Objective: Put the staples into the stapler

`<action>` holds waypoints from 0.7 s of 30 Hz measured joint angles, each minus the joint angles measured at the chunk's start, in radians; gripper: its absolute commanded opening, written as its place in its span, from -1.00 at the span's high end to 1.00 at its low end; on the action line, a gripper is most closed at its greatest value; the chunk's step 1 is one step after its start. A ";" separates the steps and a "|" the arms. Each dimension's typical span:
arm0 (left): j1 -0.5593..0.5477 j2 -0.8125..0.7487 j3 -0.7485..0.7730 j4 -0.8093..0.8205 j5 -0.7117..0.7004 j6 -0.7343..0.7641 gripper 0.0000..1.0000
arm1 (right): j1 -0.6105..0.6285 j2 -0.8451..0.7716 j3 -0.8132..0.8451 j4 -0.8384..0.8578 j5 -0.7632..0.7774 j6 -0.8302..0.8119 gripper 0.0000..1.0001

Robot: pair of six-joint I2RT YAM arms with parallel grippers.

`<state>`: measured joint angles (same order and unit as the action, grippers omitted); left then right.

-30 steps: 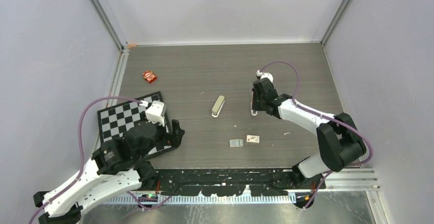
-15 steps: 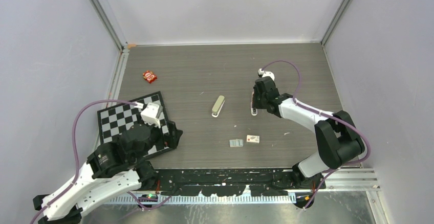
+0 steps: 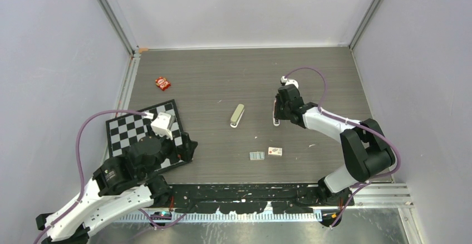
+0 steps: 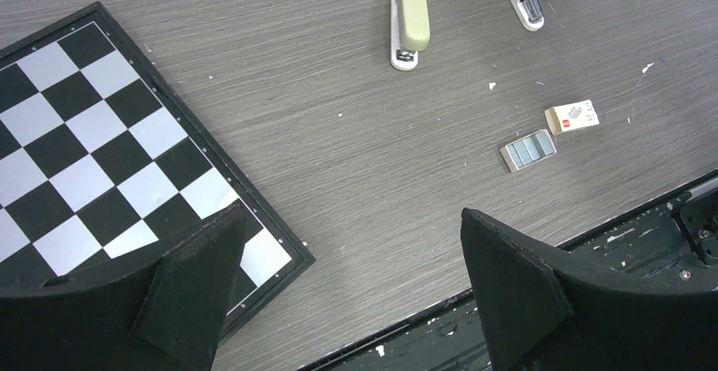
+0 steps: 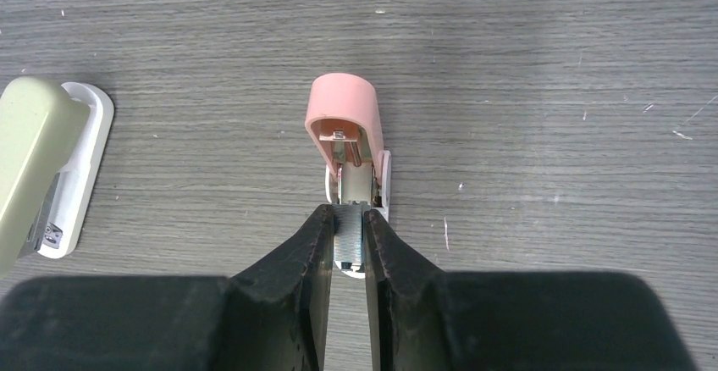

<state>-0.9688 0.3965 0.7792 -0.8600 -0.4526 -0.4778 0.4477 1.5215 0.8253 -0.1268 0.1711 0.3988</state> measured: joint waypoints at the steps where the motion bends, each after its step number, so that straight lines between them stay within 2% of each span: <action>1: 0.000 0.000 0.000 0.000 0.000 0.000 -0.99 | 0.000 0.002 0.000 0.000 0.000 0.000 0.51; 21: 0.000 -0.012 0.000 -0.006 -0.001 0.000 -0.99 | -0.005 0.013 -0.001 0.000 -0.006 0.011 0.51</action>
<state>-0.9688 0.3847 0.7792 -0.8661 -0.4538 -0.4778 0.4431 1.5345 0.8242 -0.1268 0.1654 0.4099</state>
